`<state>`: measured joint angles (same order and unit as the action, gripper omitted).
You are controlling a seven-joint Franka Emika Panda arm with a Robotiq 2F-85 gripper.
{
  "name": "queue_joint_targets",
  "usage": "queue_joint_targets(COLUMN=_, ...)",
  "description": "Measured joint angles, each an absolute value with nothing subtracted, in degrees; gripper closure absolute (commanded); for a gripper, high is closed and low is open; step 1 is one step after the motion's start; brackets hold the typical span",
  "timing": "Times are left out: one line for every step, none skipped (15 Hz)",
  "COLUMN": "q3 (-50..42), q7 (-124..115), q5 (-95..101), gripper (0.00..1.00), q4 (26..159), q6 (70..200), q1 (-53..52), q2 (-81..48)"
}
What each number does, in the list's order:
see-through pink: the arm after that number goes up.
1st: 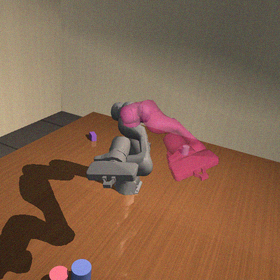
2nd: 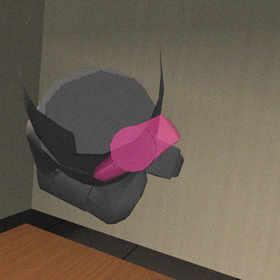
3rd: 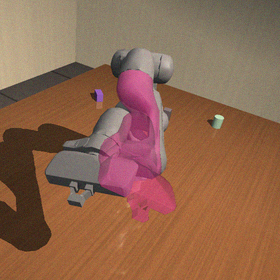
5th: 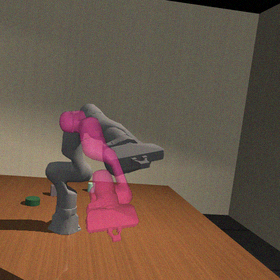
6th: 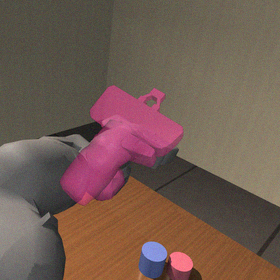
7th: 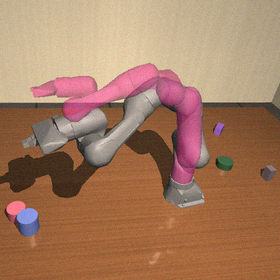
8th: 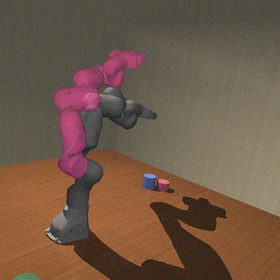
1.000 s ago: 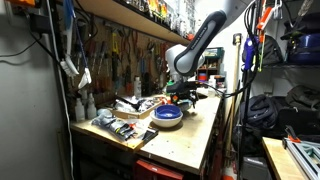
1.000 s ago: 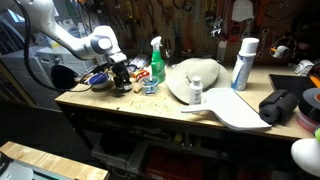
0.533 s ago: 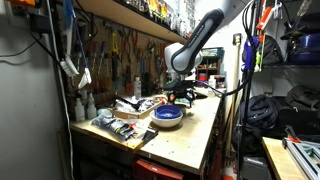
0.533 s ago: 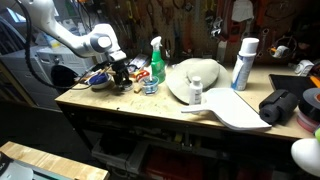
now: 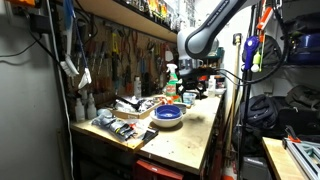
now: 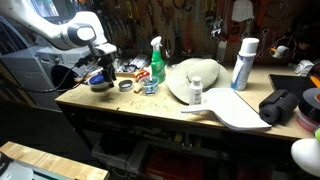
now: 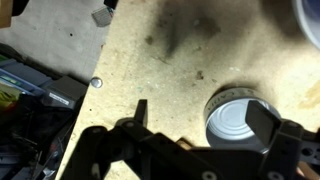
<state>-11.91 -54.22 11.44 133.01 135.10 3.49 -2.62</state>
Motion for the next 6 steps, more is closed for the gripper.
queue_joint_targets(q3=-11.7, q7=-51.5, q5=11.7, gripper=0.0, q4=135.5, q6=135.2, q1=3.5, q2=0.2)
queue_joint_targets(q3=-11.3, q7=-48.8, q5=11.9, gripper=0.0, q4=137.9, q6=135.3, q1=3.6, q2=2.9)
queue_joint_targets(q3=-10.7, q7=-46.1, q5=12.0, gripper=0.0, q4=140.0, q6=135.4, q1=3.7, q2=5.2)
queue_joint_targets(q3=-10.1, q7=-43.4, q5=11.9, gripper=0.0, q4=141.7, q6=135.4, q1=3.8, q2=7.2)
queue_joint_targets(q3=-9.2, q7=-40.8, q5=11.8, gripper=0.0, q4=143.2, q6=135.4, q1=3.8, q2=8.9)
queue_joint_targets(q3=-8.2, q7=-38.2, q5=11.1, gripper=0.0, q4=144.0, q6=135.4, q1=3.8, q2=9.7)
